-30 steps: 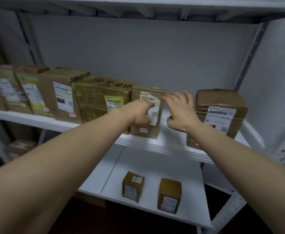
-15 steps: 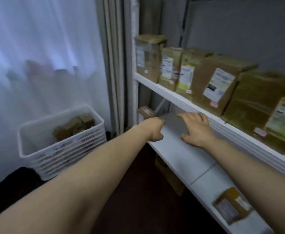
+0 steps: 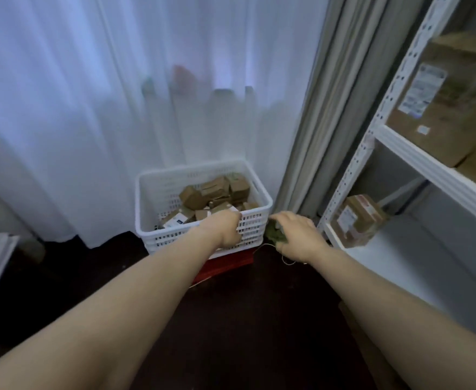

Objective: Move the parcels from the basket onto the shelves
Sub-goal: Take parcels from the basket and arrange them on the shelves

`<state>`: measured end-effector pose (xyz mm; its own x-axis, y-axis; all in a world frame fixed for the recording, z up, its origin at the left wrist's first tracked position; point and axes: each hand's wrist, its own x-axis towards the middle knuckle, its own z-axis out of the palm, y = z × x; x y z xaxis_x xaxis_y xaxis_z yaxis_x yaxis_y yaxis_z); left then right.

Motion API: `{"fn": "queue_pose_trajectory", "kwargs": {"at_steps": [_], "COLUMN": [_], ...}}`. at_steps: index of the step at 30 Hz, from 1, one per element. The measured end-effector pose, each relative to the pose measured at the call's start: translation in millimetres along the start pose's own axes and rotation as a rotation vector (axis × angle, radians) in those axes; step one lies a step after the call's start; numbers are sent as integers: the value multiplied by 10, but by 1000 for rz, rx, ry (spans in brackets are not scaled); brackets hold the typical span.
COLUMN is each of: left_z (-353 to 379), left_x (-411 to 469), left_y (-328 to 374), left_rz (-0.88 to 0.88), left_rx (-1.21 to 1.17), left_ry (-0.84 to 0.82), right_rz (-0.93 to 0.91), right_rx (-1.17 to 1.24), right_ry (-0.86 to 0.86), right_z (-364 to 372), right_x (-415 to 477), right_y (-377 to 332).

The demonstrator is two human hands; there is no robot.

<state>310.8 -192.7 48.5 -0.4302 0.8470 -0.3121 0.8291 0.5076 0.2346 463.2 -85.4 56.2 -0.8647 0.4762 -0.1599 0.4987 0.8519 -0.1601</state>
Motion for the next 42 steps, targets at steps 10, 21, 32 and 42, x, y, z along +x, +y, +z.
{"fn": "queue_pose_trajectory", "kwargs": {"at_steps": [10, 21, 32, 42], "left_z": [56, 329, 1159, 2196], "left_x": [1295, 2714, 4185, 5112], "left_y": [-1224, -2164, -2796, -2715], "left_rz": [-272, -449, -537, -828], "left_rx": [-104, -377, -709, -1177], "left_ry": [-92, -181, -330, -468], "right_rz": [37, 213, 400, 505], "right_rx": [162, 286, 310, 262], "right_ry": [-228, -433, -523, -645], "right_z": [479, 1145, 2205, 3207], "right_x": [2175, 4020, 5254, 5926], "right_y": [250, 459, 613, 872]}}
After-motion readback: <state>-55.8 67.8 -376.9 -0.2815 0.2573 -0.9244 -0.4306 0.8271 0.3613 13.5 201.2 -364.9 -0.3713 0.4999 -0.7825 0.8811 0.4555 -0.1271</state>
